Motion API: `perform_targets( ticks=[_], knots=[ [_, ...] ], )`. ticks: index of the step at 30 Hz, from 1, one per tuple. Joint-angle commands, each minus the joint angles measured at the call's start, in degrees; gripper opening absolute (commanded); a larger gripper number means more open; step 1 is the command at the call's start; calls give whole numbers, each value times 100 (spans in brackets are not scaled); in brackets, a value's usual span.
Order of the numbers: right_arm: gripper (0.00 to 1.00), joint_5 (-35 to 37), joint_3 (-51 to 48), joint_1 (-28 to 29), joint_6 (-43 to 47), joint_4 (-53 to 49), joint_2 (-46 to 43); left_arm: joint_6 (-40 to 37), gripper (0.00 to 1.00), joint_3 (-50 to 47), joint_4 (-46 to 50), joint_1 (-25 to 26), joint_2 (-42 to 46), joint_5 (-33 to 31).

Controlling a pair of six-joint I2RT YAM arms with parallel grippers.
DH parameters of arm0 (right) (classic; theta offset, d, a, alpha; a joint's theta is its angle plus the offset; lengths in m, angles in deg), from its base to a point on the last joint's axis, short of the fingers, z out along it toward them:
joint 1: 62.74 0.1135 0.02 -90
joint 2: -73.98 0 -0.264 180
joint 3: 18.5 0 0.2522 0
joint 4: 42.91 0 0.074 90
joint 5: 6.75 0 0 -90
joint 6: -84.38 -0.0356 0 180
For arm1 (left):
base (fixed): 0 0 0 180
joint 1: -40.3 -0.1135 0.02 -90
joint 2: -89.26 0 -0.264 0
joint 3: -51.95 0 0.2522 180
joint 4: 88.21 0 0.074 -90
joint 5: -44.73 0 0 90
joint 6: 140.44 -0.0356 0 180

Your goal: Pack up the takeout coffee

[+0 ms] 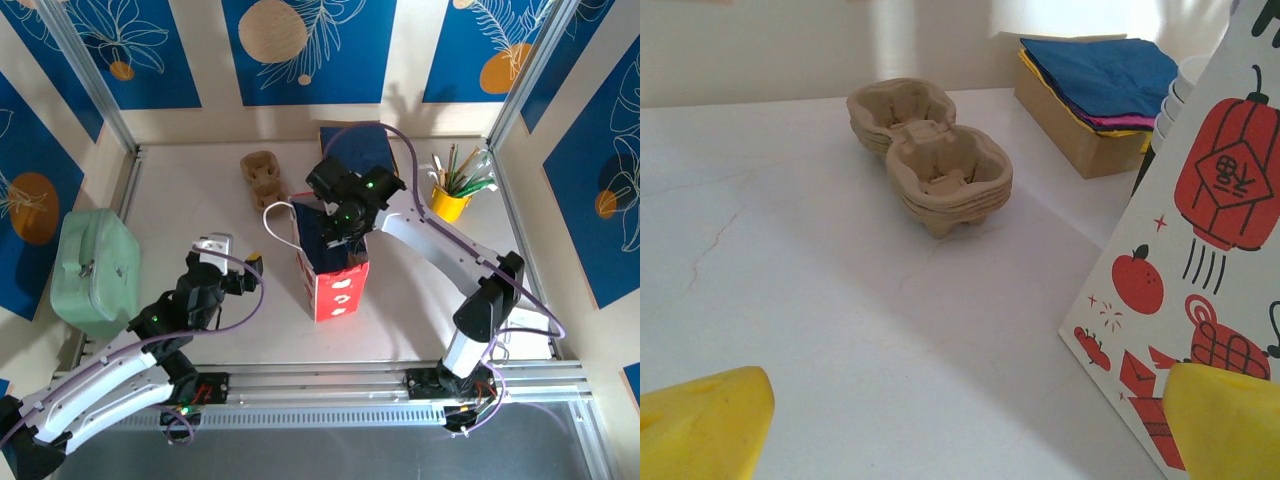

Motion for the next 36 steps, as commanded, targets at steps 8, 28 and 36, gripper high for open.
perform_targets(
  ticks=[8,28,36],
  knots=[
    [7,169,223,179,-91,-253,240,18,99,-97,-118,43,42,8],
    [35,249,785,169,120,129,-273,61,99,-124,-148,47,37,9],
    [37,112,831,162,355,502,-597,60,99,-124,-155,43,37,-7]
  ],
)
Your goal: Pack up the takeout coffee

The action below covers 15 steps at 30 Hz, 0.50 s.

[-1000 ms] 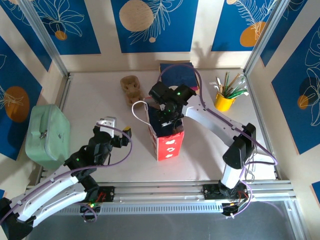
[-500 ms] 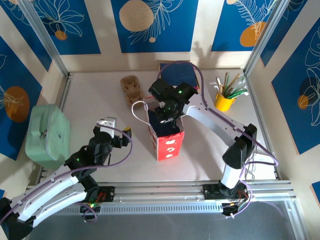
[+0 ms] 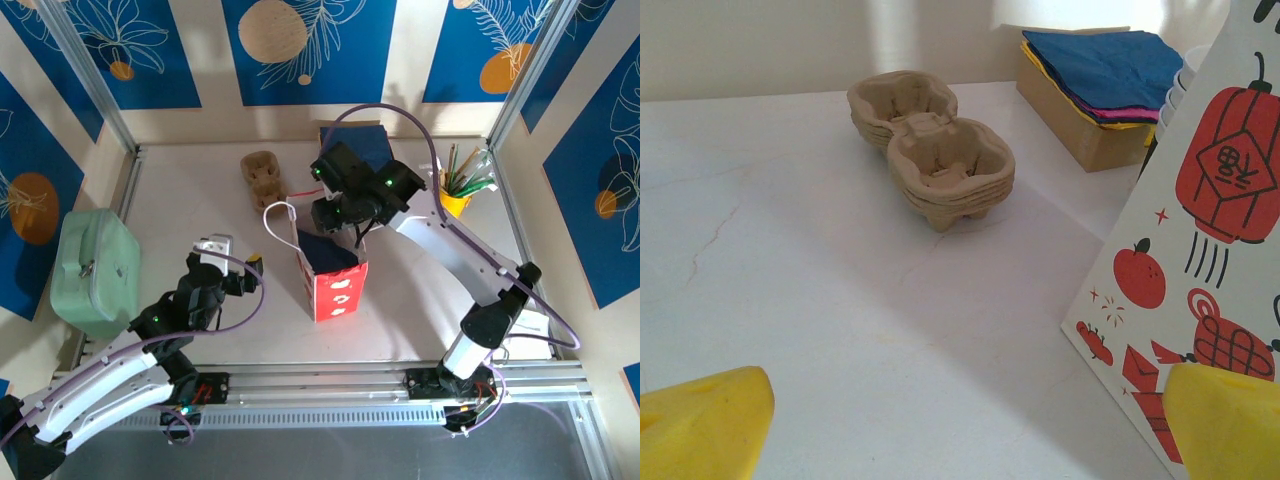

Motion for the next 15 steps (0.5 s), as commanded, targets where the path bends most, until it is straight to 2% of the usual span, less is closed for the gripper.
perform_targets(
  ticks=[1,9,15],
  knots=[
    [38,-93,160,28,200,251,-256,43,99,-52,-149,44,37,8],
    [46,116,320,-81,730,719,-516,-8,99,-7,-131,50,37,-17],
    [52,212,373,-492,1204,1229,-570,0,99,1,-119,44,43,-12]
  ],
)
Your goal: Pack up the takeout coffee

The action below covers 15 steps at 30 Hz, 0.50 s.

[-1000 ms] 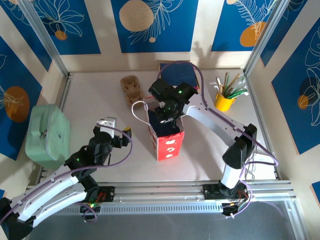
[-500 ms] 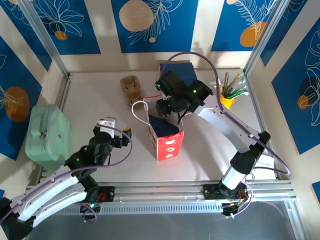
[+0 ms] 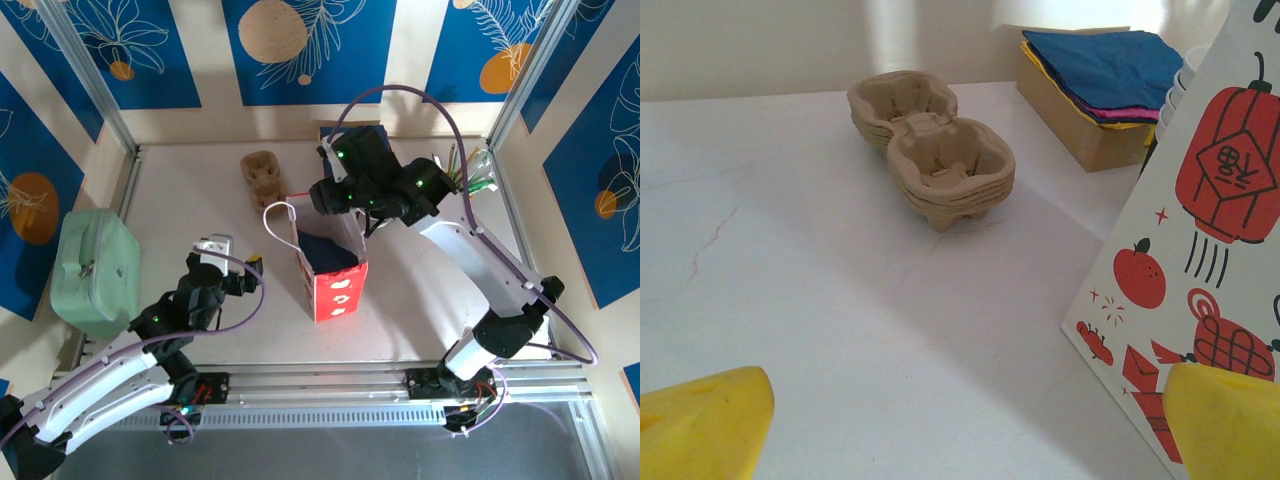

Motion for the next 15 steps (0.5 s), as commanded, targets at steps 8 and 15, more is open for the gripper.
perform_targets(
  ticks=[8,15],
  knots=[
    [55,37,245,-1370,627,1060,160,2,99,28,-70,43,51,-35],
    [56,-326,409,-2490,378,1400,689,-57,99,34,-87,46,46,-64]
  ],
)
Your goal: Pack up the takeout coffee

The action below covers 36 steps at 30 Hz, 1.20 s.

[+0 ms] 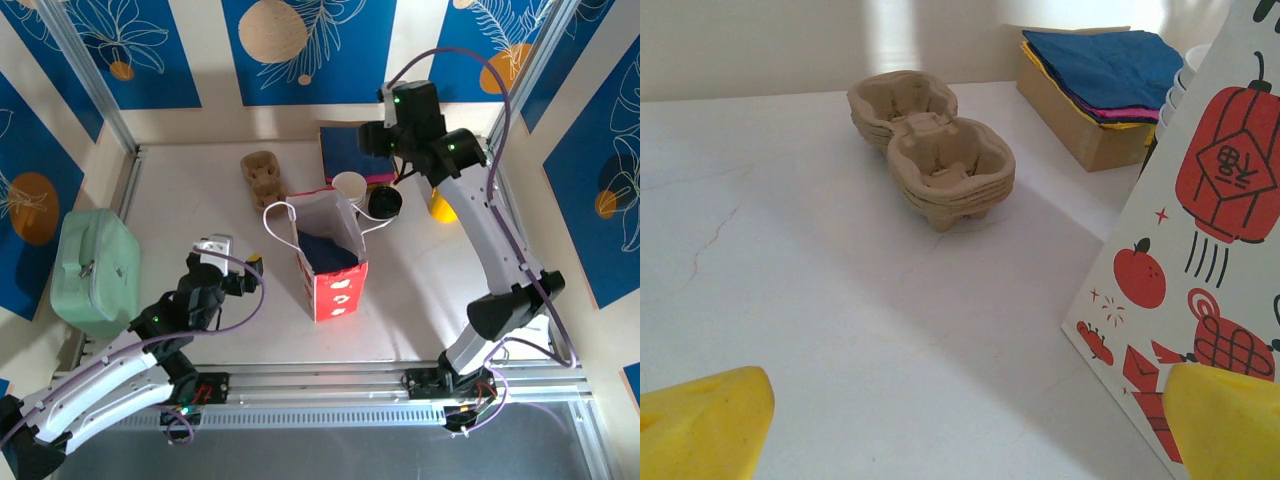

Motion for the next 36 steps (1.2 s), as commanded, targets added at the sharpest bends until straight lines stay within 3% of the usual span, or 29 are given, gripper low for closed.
perform_targets(
  ticks=[1,6,19,24,36],
  knots=[
    [57,-203,269,-395,-92,215,348,-67,99,39,-100,46,42,-61],
    [58,247,639,-727,16,299,975,-90,99,82,-78,44,37,-54],
    [59,-500,2199,-1073,205,272,3065,-72,99,116,37,43,115,-39],
    [59,-376,2807,-1061,40,86,3735,-72,99,132,77,43,132,-41],
    [60,-365,2599,-973,160,536,4451,-20,99,102,189,48,217,-51]
  ],
)
